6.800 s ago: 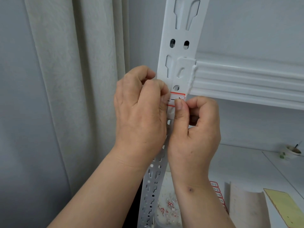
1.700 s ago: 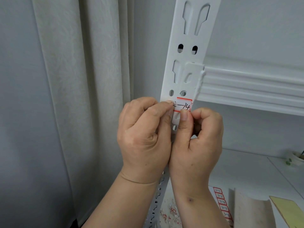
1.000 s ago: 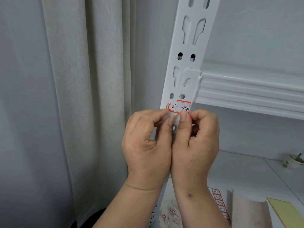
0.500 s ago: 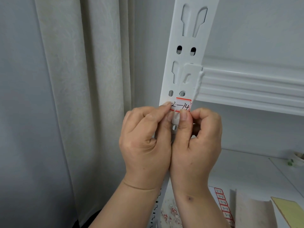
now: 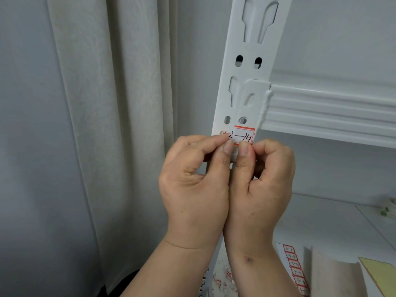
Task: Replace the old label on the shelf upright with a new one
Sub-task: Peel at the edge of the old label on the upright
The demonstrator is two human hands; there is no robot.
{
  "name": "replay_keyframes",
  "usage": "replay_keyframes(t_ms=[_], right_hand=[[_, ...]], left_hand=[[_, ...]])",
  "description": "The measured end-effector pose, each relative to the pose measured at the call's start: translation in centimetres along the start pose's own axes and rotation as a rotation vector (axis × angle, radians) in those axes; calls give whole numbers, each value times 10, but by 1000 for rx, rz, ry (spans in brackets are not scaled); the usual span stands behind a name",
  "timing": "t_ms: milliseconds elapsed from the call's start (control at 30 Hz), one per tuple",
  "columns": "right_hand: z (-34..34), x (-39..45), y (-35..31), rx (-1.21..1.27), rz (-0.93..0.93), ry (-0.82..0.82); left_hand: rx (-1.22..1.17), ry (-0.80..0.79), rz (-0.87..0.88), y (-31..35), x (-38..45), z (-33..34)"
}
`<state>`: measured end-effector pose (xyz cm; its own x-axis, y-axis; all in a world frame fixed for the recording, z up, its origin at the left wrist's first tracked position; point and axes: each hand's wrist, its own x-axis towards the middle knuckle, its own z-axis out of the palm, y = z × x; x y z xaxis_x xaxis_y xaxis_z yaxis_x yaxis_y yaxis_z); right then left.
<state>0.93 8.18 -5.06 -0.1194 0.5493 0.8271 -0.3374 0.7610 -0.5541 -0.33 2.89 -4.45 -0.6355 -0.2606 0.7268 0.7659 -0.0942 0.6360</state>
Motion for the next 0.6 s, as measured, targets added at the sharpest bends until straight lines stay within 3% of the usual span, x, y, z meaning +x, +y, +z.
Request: replay_keyframes(t_ms=[233, 600], right_hand=[[-3, 1, 3, -11, -10, -29], [-7, 4, 4, -31, -49, -51]], left_hand=[[26, -36, 0, -1, -2, -1], [55, 34, 56, -2, -12, 3]])
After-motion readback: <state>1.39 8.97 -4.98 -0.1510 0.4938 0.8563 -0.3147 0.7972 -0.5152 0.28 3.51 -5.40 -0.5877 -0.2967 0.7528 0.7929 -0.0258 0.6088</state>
